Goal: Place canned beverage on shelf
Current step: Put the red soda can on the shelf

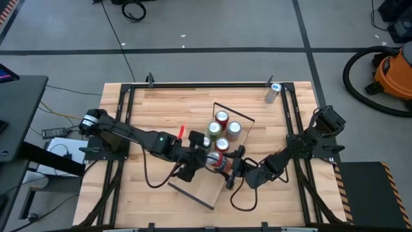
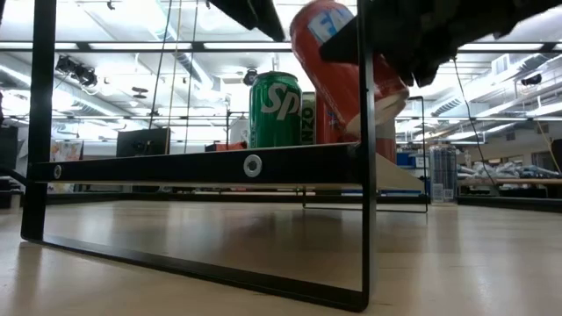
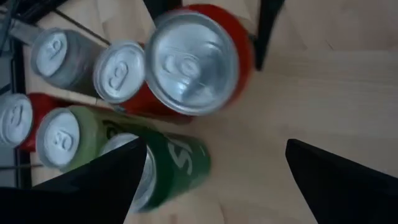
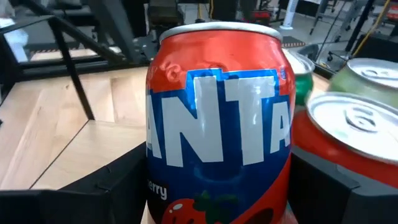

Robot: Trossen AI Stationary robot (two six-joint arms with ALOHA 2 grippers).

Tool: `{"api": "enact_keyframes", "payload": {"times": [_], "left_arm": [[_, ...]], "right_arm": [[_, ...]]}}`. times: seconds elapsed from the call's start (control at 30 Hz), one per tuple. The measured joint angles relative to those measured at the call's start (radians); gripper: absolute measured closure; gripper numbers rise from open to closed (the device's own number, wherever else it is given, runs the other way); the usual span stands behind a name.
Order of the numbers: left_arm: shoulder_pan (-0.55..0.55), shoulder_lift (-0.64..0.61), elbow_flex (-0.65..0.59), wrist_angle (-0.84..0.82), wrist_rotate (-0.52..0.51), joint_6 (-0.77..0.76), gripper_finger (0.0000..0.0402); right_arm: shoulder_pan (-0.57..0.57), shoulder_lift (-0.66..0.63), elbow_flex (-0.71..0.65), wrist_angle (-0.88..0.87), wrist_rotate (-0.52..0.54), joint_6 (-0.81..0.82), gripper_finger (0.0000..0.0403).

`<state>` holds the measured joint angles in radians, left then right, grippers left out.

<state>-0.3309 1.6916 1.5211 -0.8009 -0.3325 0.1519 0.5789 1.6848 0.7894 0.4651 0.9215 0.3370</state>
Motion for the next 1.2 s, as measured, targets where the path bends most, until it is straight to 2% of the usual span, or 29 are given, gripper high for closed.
{"api": "enact_keyframes", "payload": {"times": [0.1,0.23,0.47,0.53,0.77,0.87,1.03,1.2], "left_arm": [[-0.01,-0.01,-0.013,-0.051,-0.004,-0.039,0.0005],[-0.017,-0.02,-0.061,-0.04,-0.004,-0.056,0.0005],[-0.039,-0.06,-0.153,0.085,-0.005,-0.063,0.0006],[-0.045,-0.08,-0.183,0.098,-0.005,-0.07,0.0006],[-0.055,-0.191,-0.366,0.309,-0.006,-0.073,0.0006],[-0.055,-0.244,-0.449,0.399,-0.01,-0.078,0.0006],[-0.048,-0.32,-0.548,0.458,-0.027,-0.081,0.0006],[-0.025,-0.349,-0.578,0.506,-0.035,-0.064,0.0006]], "right_arm": [[0.0,0.0,-0.045,0.104,0.001,-0.018,0.0092],[-0.001,0.034,-0.083,0.288,0.001,-0.107,0.0092],[-0.013,0.191,-0.09,0.6,-0.023,-0.272,0.0092],[-0.014,0.241,-0.09,0.714,-0.004,-0.318,0.0092],[-0.008,0.39,-0.09,1.063,0.06,-0.465,0.0092],[-0.007,0.429,-0.084,1.097,0.089,-0.472,0.0092],[-0.006,0.442,-0.083,1.096,0.127,-0.479,0.0091],[-0.018,0.442,-0.084,1.09,0.12,-0.473,0.0091]]}}
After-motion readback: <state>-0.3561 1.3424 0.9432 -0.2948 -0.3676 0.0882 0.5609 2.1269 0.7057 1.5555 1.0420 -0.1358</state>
